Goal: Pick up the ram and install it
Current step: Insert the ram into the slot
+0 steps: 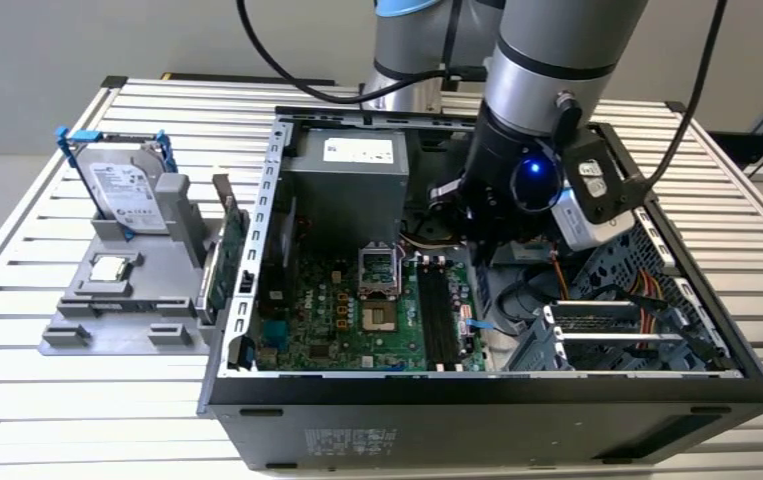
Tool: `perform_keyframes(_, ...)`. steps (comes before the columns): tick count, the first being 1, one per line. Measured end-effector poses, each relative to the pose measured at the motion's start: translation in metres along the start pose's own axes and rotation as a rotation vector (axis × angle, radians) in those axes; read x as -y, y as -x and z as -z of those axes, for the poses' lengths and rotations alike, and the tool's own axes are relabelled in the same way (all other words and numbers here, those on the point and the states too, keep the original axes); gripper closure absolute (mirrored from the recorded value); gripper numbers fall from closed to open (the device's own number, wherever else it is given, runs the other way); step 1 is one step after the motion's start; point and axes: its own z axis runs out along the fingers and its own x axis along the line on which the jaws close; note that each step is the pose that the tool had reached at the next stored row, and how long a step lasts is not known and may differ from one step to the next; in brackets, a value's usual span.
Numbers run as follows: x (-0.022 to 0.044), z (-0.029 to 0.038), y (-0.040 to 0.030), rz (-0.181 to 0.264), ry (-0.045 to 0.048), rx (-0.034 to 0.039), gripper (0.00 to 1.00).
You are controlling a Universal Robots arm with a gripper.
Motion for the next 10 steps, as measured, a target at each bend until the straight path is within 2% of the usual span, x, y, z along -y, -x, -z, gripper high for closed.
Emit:
perform_keyframes(8,0.0005,-0.0089,-0.0004,0.001,0.0,0.0,1.0)
perform_keyframes(10,0.0007,-0.0138,-0.0005,0.001,-0.0002,0.0,1.0)
